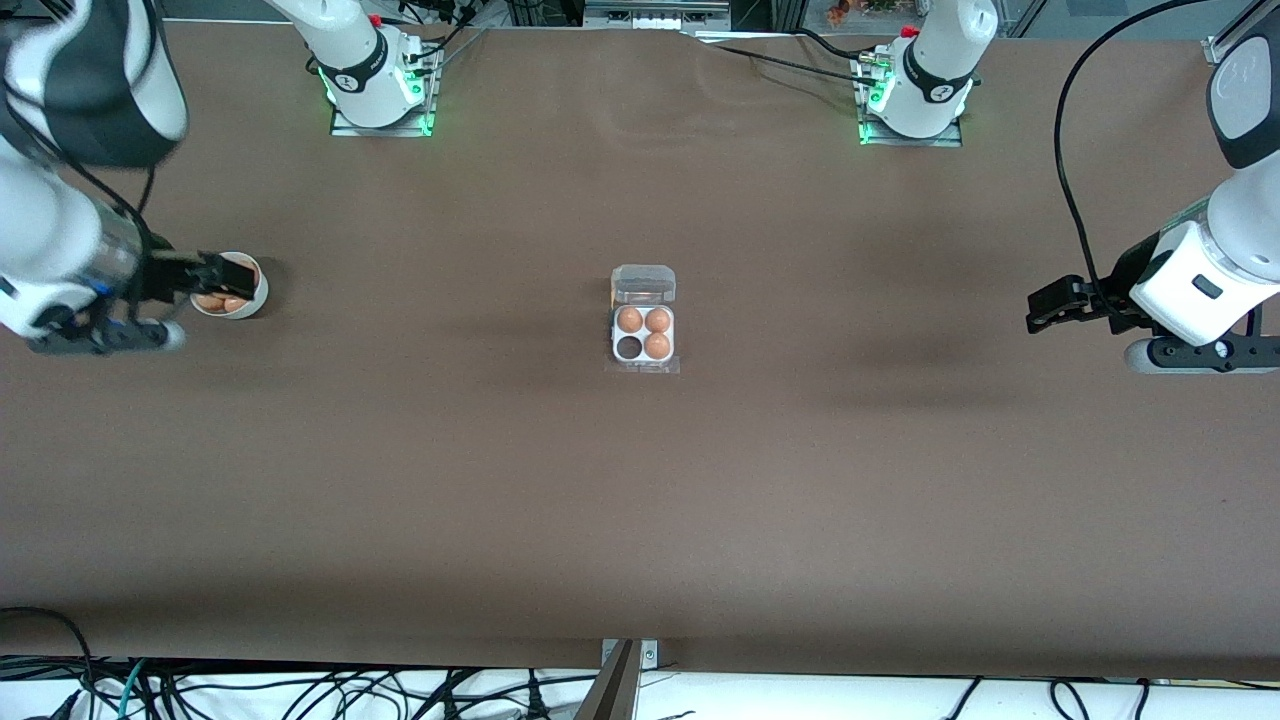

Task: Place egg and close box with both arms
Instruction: 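Reach the right gripper down over the white egg bowl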

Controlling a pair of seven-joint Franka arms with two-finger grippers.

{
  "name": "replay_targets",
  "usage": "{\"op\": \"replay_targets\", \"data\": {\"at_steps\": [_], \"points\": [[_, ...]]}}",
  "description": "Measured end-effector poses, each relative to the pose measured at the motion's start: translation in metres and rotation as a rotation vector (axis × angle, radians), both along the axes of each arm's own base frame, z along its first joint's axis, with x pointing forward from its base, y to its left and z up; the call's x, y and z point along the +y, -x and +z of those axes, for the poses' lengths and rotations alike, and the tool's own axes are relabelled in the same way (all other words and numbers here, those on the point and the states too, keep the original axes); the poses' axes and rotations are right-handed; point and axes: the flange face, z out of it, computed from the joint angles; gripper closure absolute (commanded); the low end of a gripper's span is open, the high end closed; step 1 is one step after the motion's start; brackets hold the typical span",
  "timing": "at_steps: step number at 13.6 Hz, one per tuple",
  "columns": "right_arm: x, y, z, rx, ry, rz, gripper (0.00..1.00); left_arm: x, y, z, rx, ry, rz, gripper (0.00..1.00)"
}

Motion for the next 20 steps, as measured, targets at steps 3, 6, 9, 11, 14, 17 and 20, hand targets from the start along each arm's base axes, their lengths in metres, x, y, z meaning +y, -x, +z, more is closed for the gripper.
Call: {"op": "replay_targets", "data": {"at_steps": [3, 6, 9, 11, 14, 17, 20], "points": [[-0.033, -0.014, -0.060, 0.023, 0.009, -0.037, 0.00, 0.000, 0.000, 0.000, 0.000, 0.000, 0.001, 0.00], [-0.078, 0.000, -0.098, -0.022, 0.000, -0.030, 0.00, 0.002, 0.000, 0.000, 0.000, 0.000, 0.003, 0.00], [-0.116, 0.042, -0.122, -0.094, -0.016, 0.031, 0.00, 0.003, 0.000, 0.000, -0.001, -0.001, 0.005, 0.00], [-0.143, 0.073, -0.139, -0.108, -0.027, 0.061, 0.00, 0.003, 0.000, 0.001, -0.002, -0.001, 0.005, 0.00], [-0.177, 0.102, -0.170, -0.126, -0.025, 0.068, 0.00, 0.003, 0.000, 0.001, -0.002, 0.000, 0.005, 0.00], [-0.187, 0.117, -0.200, -0.110, -0.025, 0.081, 0.00, 0.003, 0.000, 0.001, -0.002, 0.000, 0.006, 0.00], [-0.186, 0.125, -0.216, -0.076, -0.034, 0.093, 0.00, 0.003, 0.000, 0.001, -0.002, 0.000, 0.005, 0.00]]}}
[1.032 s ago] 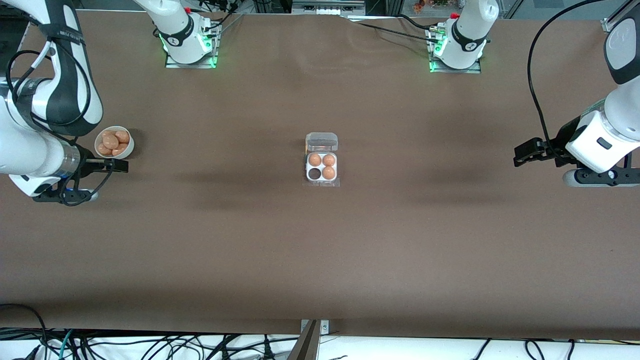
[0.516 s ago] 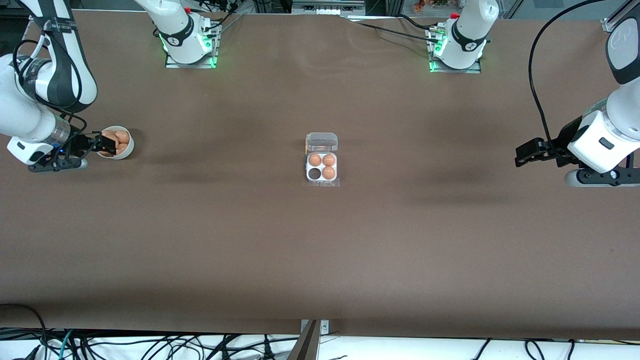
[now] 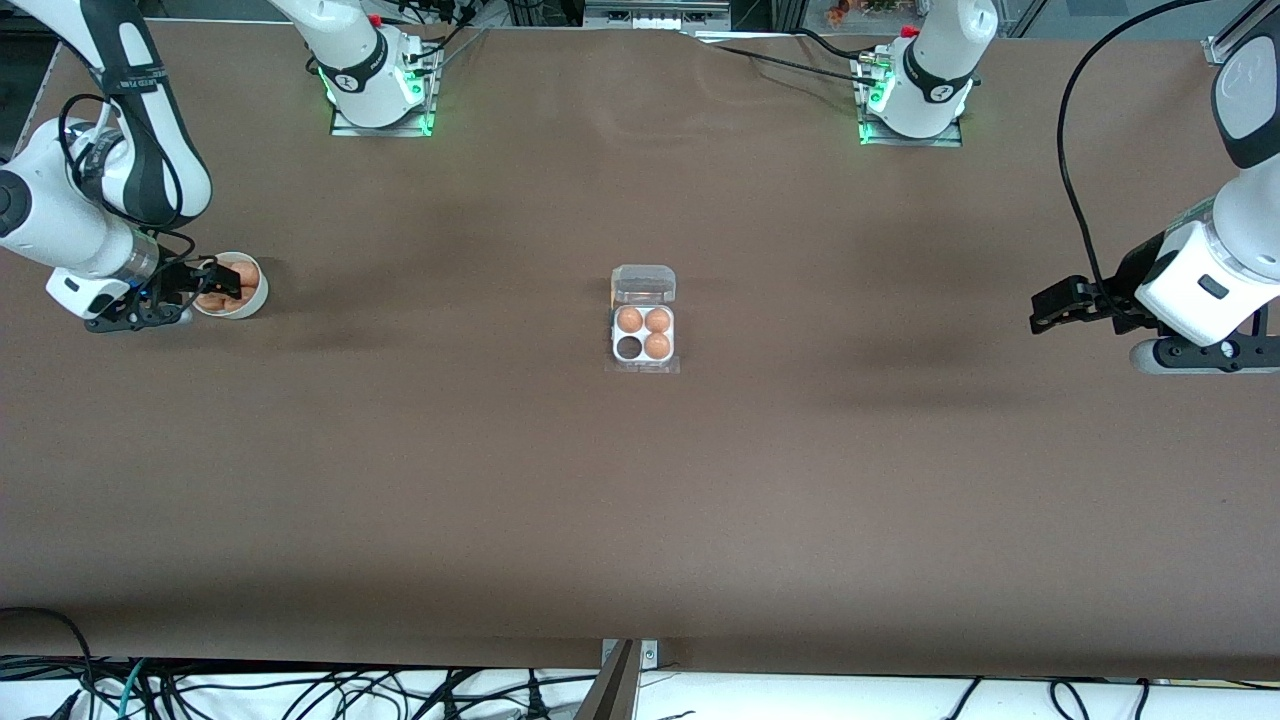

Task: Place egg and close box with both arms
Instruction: 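Reach the right gripper down over the white egg bowl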

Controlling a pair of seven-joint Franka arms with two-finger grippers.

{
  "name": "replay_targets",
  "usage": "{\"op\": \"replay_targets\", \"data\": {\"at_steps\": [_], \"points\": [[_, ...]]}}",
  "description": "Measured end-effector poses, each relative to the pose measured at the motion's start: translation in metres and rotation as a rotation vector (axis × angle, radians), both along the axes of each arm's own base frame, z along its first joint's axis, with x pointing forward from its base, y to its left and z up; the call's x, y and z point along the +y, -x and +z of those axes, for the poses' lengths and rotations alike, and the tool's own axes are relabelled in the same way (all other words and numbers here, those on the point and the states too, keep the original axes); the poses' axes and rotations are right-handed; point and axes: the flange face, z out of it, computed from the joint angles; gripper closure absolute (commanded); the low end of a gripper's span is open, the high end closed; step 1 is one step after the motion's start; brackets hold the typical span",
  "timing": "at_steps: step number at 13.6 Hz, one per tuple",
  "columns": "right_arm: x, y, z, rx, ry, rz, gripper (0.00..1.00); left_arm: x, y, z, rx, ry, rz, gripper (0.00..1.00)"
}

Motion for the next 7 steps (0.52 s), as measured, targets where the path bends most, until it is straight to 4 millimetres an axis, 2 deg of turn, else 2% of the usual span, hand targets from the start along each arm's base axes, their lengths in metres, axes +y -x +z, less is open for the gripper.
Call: {"op": "replay_targets", "data": {"at_steps": [3, 7], "points": [[-0.005, 0.009, -0.008, 0.022, -0.007, 0.005, 0.02, 0.000, 0.000, 0.000, 0.000, 0.000, 0.000, 0.00], [-0.012, 0.014, -0.013, 0.034, -0.010, 0.008, 0.20, 0.000, 0.000, 0.000, 0.000, 0.000, 0.000, 0.00]]}}
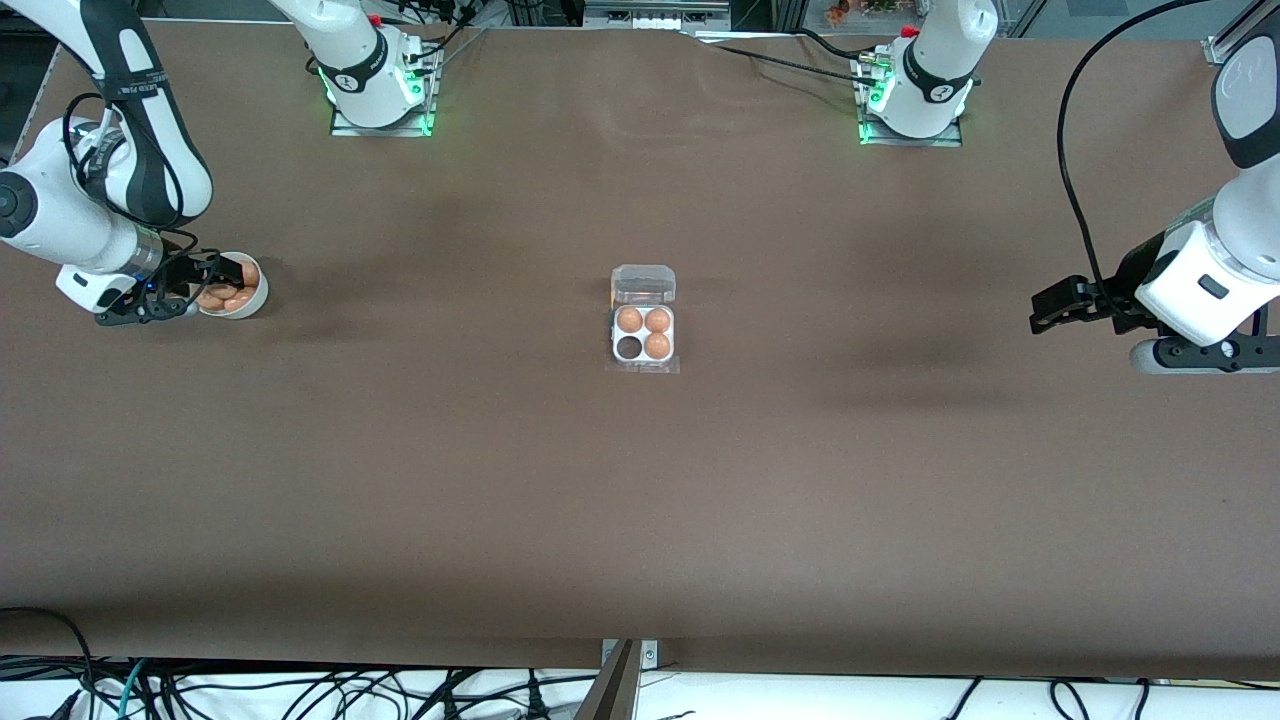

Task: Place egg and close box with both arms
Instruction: 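Reach the right gripper down over the white egg bowl, then close the right gripper on one brown egg and lift it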

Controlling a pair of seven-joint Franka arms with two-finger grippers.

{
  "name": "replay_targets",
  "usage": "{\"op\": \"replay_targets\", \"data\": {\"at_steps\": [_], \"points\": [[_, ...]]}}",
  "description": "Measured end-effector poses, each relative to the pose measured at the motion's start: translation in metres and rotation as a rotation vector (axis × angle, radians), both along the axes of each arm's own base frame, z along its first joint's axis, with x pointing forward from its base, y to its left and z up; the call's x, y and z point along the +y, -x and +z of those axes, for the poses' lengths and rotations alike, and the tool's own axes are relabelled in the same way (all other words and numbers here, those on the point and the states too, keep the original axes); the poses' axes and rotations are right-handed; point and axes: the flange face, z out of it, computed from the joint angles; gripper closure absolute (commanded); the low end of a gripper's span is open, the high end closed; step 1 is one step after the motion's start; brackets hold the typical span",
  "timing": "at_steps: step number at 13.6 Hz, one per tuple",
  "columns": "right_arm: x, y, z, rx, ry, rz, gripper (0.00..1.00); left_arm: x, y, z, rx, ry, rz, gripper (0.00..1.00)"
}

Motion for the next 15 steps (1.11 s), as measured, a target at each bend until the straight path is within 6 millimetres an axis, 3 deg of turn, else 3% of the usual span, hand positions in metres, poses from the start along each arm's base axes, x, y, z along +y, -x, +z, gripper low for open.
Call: {"op": "replay_targets", "data": {"at_steps": [7, 15], "points": [[0.0005, 0.0034, -0.0101, 0.029, -0.005, 0.000, 0.56, 0.0000, 0.0000, 0.0000, 0.000, 0.000, 0.000, 0.00], [0.0015, 0.0026, -0.0090, 0.045, -0.008, 0.001, 0.71, 0.0001, 0.0000, 0.0000, 0.000, 0.000, 0.000, 0.00]]}}
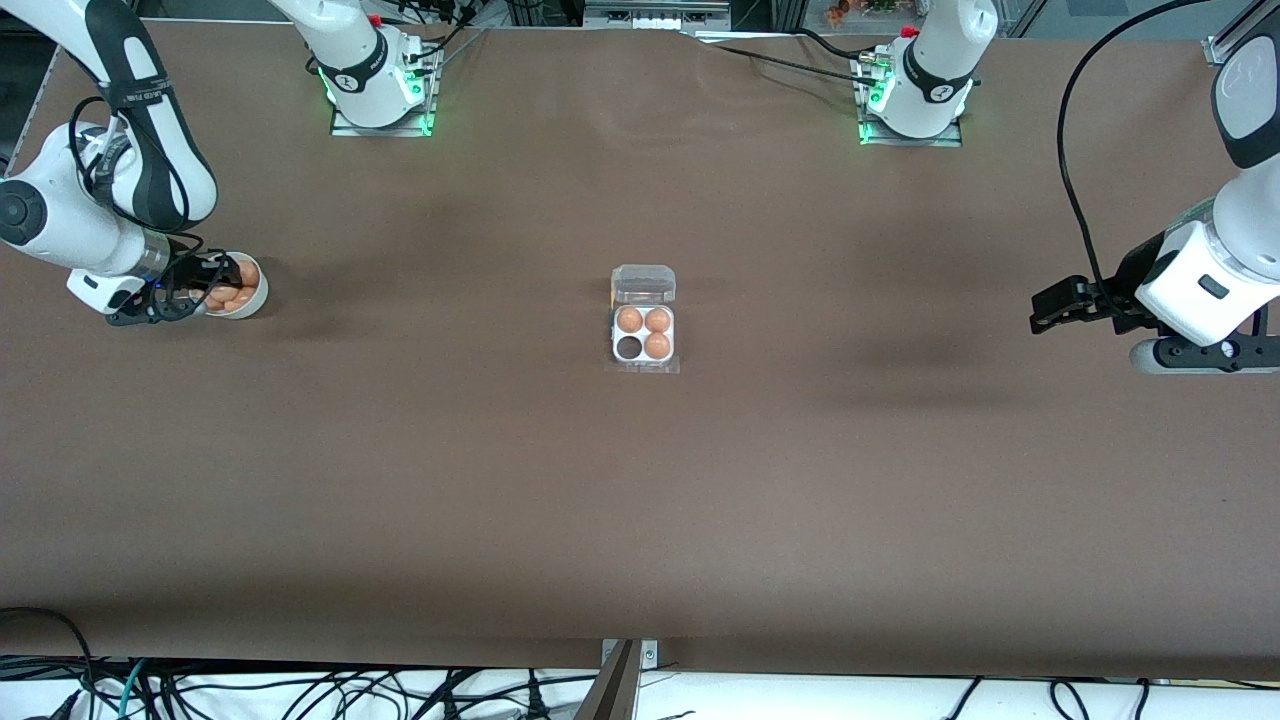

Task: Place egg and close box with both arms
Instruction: 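Close the right gripper on one brown egg and lift it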

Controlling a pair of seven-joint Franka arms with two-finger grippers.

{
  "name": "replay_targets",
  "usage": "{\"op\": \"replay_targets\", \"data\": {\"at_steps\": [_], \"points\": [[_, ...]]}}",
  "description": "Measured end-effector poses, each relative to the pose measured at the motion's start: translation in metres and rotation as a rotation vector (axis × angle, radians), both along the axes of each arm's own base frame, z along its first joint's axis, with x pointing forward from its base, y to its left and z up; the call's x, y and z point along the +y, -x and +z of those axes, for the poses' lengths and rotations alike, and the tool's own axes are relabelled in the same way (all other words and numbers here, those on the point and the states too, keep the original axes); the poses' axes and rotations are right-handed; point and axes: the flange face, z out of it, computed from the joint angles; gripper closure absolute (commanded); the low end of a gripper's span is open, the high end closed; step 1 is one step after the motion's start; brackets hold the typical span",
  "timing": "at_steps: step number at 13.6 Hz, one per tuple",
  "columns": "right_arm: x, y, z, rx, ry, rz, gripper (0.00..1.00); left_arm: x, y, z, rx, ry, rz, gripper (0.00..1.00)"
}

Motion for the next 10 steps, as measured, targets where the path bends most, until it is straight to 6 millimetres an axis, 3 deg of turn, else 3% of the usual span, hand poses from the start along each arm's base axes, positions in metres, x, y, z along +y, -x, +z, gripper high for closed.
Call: {"op": "replay_targets", "data": {"at_steps": [2, 5, 7, 10], "points": [[0.001, -0.007, 0.008, 0.025, -0.005, -0.003, 0.72, 0.000, 0.000, 0.000, 0.000, 0.000, 0.000, 0.00], [0.014, -0.032, 0.040, 0.083, -0.008, -0.029, 0.72, 0.000, 0.000, 0.000, 0.000, 0.000, 0.000, 0.00], [0.048, -0.057, 0.067, 0.130, 0.003, -0.065, 0.71, 0.000, 0.000, 0.000, 0.000, 0.000, 0.000, 0.00], [0.125, -0.092, 0.090, 0.168, 0.030, -0.126, 0.71, 0.000, 0.000, 0.000, -0.001, 0.000, 0.000, 0.00]]}}
